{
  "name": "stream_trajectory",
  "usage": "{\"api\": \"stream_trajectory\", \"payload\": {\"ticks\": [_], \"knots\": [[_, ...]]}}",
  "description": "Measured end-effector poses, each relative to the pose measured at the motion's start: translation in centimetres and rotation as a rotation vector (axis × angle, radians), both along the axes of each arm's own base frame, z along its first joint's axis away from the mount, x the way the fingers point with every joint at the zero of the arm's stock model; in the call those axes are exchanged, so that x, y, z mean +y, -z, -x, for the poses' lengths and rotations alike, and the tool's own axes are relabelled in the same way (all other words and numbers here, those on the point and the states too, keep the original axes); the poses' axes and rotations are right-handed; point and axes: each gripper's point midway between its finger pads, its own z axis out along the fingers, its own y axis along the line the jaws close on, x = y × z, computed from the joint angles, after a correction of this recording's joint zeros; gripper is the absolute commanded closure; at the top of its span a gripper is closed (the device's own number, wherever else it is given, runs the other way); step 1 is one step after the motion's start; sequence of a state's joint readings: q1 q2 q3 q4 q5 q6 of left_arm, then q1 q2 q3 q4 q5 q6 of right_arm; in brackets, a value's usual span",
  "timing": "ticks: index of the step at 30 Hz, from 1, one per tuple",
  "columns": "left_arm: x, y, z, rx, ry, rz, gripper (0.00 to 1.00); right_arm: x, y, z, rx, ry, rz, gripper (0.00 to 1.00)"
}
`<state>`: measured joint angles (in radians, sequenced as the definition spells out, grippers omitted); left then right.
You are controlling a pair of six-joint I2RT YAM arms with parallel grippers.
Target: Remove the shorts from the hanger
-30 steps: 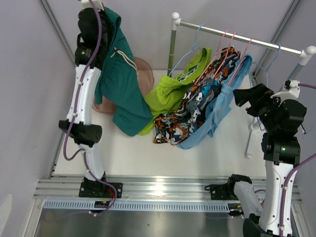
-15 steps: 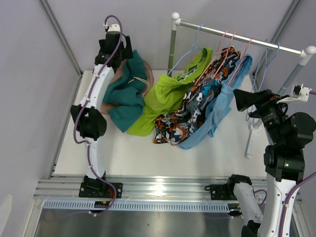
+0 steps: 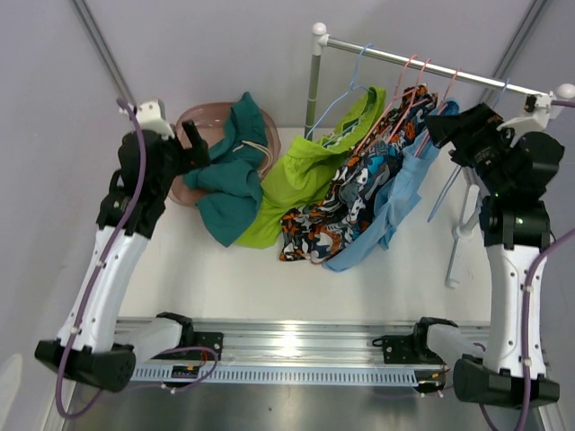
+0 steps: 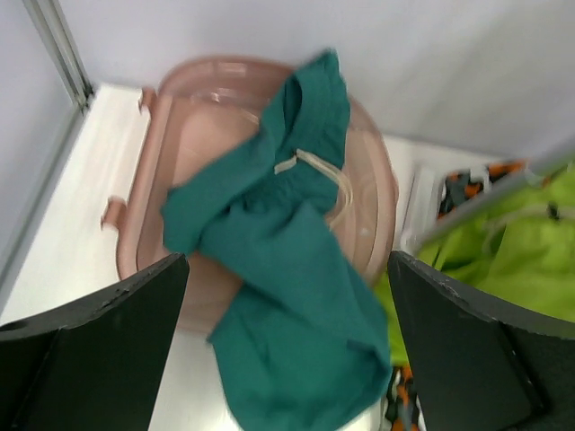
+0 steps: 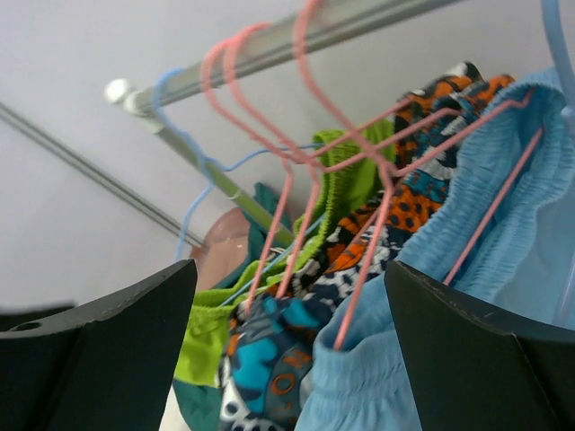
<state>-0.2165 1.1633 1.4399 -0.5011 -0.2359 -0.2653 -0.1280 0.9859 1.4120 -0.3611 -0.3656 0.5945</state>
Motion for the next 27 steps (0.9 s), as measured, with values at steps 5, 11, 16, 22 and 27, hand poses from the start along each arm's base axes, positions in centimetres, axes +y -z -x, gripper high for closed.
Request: {"api": "stream_trajectory", "payload": {"ticks": [5, 11, 16, 22, 27], "knots": [[-0.4, 4.8, 3.5, 0.067, 0.058, -0.001, 0.01, -0.2, 3.2, -3.9, 0.112, 0.034, -0.008, 0.12], [-0.6, 8.4, 6.1, 0.105, 0.099, 0.001, 0.01, 0.7, 4.6, -5.7, 0.145, 0.052, 0.007, 0.3], [-0.6, 8.3, 7.2, 0.067, 0.114, 0.01, 0.01, 2.5, 5.8, -7.0, 0.169, 0.044, 0.027, 0.48], [-1.2, 8.6, 7.2, 0.062, 0.148, 0.02, 0.01, 2.6, 6.4, -7.4, 0.183, 0.067, 0.05, 0.88], [-4.7, 7.6, 7.8, 0.033, 0.302, 0.038, 0.01, 2.1, 7.0, -7.3, 0.21, 0.098, 0.05, 1.0]]}}
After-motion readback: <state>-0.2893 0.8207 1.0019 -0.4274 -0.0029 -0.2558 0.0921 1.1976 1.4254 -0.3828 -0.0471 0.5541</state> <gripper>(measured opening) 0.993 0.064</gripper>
